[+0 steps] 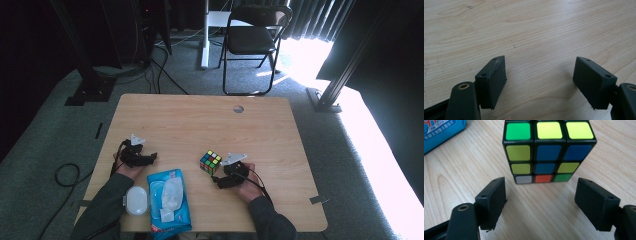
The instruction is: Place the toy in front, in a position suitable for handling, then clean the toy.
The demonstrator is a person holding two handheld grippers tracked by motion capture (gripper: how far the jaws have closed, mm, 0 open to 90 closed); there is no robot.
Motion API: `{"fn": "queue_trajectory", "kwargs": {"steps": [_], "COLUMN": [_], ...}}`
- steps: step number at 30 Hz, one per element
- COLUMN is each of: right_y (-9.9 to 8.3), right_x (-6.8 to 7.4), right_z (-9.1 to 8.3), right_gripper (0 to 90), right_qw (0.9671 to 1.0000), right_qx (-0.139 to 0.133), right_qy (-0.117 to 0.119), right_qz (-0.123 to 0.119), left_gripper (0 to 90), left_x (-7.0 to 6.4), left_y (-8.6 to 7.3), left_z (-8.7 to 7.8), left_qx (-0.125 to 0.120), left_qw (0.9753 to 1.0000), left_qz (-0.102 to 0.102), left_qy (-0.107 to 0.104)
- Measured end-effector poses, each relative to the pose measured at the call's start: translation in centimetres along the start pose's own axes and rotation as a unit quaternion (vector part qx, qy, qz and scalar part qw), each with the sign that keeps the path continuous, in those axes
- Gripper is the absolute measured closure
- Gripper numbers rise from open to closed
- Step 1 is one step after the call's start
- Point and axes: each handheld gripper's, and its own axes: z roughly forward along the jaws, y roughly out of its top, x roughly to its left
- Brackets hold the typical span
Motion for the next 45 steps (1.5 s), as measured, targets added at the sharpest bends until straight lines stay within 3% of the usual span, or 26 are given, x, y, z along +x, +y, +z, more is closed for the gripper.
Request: {"fn": "queue_trajectory", "kwargs": {"steps": [13, 18, 20, 23, 24, 31, 32, 36, 41, 45], "right_y": [-1.4, -1.7, -1.7, -1.7, -1.7, -1.7, -1.7, -1.7, -1.7, -1.7], "right_x": [-0.4, -0.4, -0.4, -0.4, -0.4, -0.4, -0.5, -0.5, -0.5, -0.5], "right_z": [-0.9, -1.0, -1.0, -1.0, -1.0, -1.0, -1.0, -1.0, -1.0, -1.0], "right_gripper": [21.8, 21.8, 21.8, 21.8, 21.8, 21.8, 21.8, 21.8, 21.8, 21.8], "right_qw": [0.9999, 0.9998, 0.9998, 0.9998, 0.9998, 0.9998, 0.9998, 0.9998, 0.9998, 0.9998], "right_qx": [-0.014, -0.021, -0.021, -0.021, -0.021, -0.022, -0.022, -0.021, -0.022, -0.022], "right_qy": [0.003, 0.003, 0.003, 0.003, 0.002, 0.002, 0.002, 0.003, 0.003, 0.003], "right_qz": [0.001, 0.000, 0.000, 0.000, 0.001, 0.001, 0.001, 0.000, 0.000, 0.001], "left_gripper": [26.9, 31.3, 34.0, 36.2, 38.2, 39.0, 39.1, 41.1, 42.2, 42.2], "left_x": [0.5, 0.8, 0.9, 0.9, 0.7, 0.1, -0.2, -0.8, -1.9, -2.6], "left_y": [0.4, 0.4, 0.4, 0.4, 0.6, 1.4, 1.6, 1.9, 2.3, 2.5], "left_z": [-2.6, -4.2, -4.9, -5.2, -6.2, -7.7, -8.3, -9.2, -10.3, -11.2], "left_qx": [-0.027, -0.043, -0.052, -0.055, -0.062, -0.060, -0.061, -0.067, -0.069, -0.070], "left_qw": [0.9990, 0.9974, 0.9957, 0.9953, 0.9945, 0.9935, 0.9931, 0.9896, 0.9868, 0.9843], "left_qz": [-0.018, -0.028, -0.036, -0.037, -0.030, -0.001, 0.011, 0.021, 0.043, 0.048], "left_qy": [-0.031, -0.052, -0.068, -0.071, -0.079, -0.097, -0.100, -0.126, -0.140, -0.155]}}
